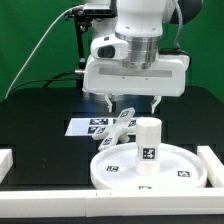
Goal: Assemble round table
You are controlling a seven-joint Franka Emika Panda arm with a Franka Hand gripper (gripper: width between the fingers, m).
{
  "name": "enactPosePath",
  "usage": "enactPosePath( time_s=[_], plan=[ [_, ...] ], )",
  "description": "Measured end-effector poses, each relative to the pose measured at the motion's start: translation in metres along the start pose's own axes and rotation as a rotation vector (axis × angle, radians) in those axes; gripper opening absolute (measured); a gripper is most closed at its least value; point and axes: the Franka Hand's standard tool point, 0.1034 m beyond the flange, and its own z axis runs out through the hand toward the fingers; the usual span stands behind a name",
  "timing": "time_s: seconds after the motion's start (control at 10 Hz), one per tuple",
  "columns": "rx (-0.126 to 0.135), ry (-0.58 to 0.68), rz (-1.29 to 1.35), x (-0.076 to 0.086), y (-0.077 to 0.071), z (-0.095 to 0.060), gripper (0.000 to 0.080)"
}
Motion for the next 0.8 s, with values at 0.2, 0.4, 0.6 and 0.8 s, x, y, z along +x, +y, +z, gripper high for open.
enactPosePath(
  time_s=[0.2, 0.4, 0.6, 0.8],
  plan=[
    [0.002, -0.002, 0.0, 0.0, 0.002, 0.001, 0.0649],
    [0.013, -0.007, -0.011, 0.0, 0.004, -0.001, 0.0649],
    [0.137, -0.017, -0.025, 0.011, 0.022, -0.022, 0.0649],
    [0.209, -0.005, -0.042, 0.01, 0.041, -0.022, 0.0649]
  ],
)
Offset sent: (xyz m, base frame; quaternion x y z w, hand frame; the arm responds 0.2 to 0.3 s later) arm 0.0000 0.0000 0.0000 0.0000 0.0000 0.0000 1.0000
